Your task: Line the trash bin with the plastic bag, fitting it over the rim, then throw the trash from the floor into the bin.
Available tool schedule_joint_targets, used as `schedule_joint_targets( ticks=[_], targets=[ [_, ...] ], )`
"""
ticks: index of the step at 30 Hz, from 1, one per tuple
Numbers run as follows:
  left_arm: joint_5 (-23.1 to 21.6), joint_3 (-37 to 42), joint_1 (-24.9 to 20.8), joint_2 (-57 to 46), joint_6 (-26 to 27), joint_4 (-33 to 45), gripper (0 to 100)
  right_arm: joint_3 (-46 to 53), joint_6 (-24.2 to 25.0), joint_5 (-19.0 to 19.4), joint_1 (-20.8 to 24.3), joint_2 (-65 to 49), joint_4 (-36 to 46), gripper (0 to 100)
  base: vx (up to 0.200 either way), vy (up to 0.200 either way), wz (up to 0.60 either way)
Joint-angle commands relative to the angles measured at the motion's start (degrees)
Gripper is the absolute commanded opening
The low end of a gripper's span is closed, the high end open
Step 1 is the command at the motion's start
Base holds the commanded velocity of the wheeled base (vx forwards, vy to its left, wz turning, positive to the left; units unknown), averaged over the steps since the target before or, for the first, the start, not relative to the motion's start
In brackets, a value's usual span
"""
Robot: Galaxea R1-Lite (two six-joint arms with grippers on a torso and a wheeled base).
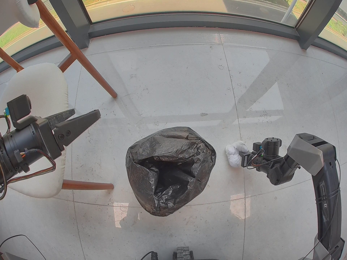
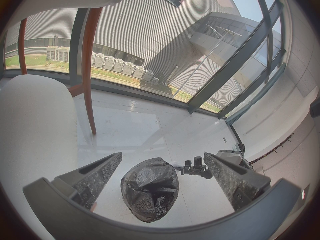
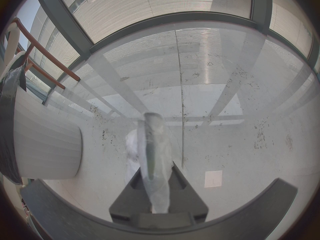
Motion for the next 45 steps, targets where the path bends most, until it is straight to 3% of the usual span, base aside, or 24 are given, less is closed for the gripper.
schedule_joint_targets(
  ticks=[1,4,8,11,16,26,29,37,45],
  targets=[
    [0.0,-1.4,1.1,-0.2,0.0,-0.1,100,3.2,0.4,0.4,0.3,-6.9,0.1,0,0.0,0.0,0.0],
    [-0.1,-2.1,2.2,-0.2,-0.1,-0.1,100,7.4,0.5,0.5,0.7,-14.0,0.2,0,0.0,0.0,0.0],
    [-0.1,-2.1,2.8,-0.6,-0.2,-0.1,100,21.4,1.9,1.3,4.7,-32.4,0.7,0,0.0,0.0,0.0],
    [-0.3,-2.0,3.5,-1.4,-0.3,-0.1,100,30.7,4.2,2.0,9.7,-42.2,1.2,0,0.0,0.0,0.0],
    [-0.3,-2.4,3.6,-1.4,-0.3,-0.1,100,42.8,6.3,1.9,22.7,-54.9,3.4,0,0.0,0.0,0.0],
    [-0.2,-3.0,4.1,-1.4,-0.3,-0.1,100,41.8,6.6,1.9,29.8,-54.9,3.4,0,0.0,0.0,0.0],
    [-0.2,-3.0,5.0,-1.3,-0.2,-0.1,100,38.4,6.6,1.9,32.5,-50.1,2.9,0,0.0,0.0,0.0],
    [-0.2,-3.8,7.0,-1.3,-0.2,-0.1,100,25.3,6.7,1.5,34.6,-41.8,3.4,0,0.0,0.0,0.0],
    [-0.1,-3.8,9.9,-1.4,-0.2,-0.1,100,24.2,6.8,1.5,36.7,-41.0,3.5,0,0.0,0.0,0.0]
  ],
)
